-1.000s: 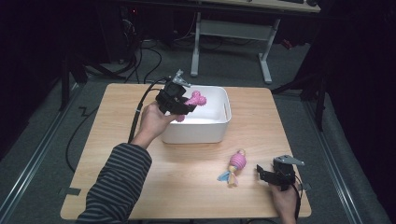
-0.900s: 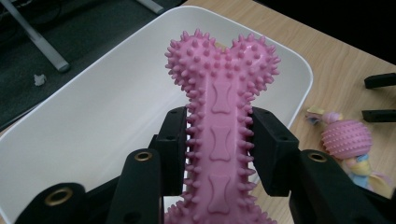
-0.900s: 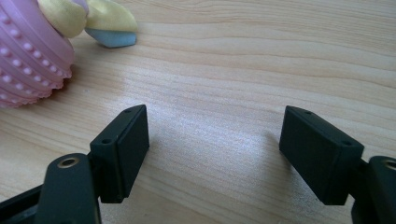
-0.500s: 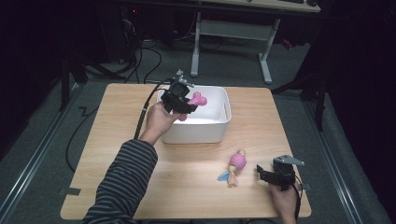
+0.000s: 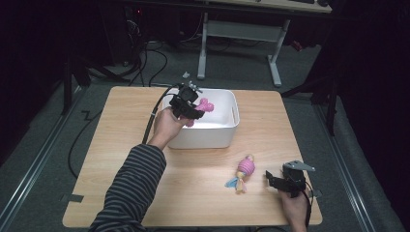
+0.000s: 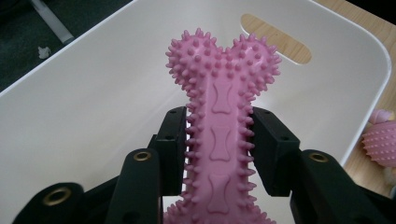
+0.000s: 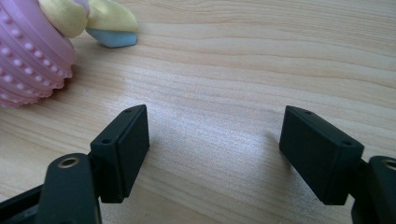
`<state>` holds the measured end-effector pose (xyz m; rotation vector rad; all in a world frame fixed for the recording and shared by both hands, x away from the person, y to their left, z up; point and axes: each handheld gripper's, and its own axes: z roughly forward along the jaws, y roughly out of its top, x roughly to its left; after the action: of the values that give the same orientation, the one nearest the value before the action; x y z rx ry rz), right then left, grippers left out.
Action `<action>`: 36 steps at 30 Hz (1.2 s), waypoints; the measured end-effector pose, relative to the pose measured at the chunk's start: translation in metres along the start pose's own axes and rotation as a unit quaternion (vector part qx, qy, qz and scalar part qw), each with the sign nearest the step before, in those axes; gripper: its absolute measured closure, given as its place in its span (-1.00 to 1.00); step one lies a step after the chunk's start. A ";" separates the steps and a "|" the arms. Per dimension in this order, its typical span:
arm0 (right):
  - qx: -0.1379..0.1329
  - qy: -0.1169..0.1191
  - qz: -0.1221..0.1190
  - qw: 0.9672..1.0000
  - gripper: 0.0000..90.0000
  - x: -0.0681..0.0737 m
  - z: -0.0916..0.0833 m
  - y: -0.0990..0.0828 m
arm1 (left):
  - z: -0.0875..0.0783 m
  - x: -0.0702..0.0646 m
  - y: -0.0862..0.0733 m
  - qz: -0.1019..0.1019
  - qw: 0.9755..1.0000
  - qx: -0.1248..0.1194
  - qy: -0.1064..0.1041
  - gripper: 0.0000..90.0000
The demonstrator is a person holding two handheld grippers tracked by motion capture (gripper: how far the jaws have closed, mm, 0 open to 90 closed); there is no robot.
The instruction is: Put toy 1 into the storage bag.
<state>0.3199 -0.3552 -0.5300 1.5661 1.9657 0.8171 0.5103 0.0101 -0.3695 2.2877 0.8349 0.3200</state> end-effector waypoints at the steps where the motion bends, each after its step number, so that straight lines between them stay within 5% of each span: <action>1: 0.000 0.000 0.000 1.000 -0.46 0.000 0.000 0.000 | 0.001 0.000 0.000 -0.001 1.000 0.000 0.000 0.30; 23: 0.000 0.000 0.000 1.000 -0.46 0.000 0.000 0.000 | 0.017 0.002 -0.007 -0.013 0.999 0.036 -0.006 0.23; 36: 0.000 0.001 -0.001 1.000 -0.46 0.000 0.000 0.000 | -0.009 0.002 -0.008 -0.018 1.000 -0.006 -0.002 0.01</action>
<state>0.3200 -0.3552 -0.5300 1.5631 1.9687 0.8172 0.5040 0.0210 -0.3682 2.2584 0.8691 0.3023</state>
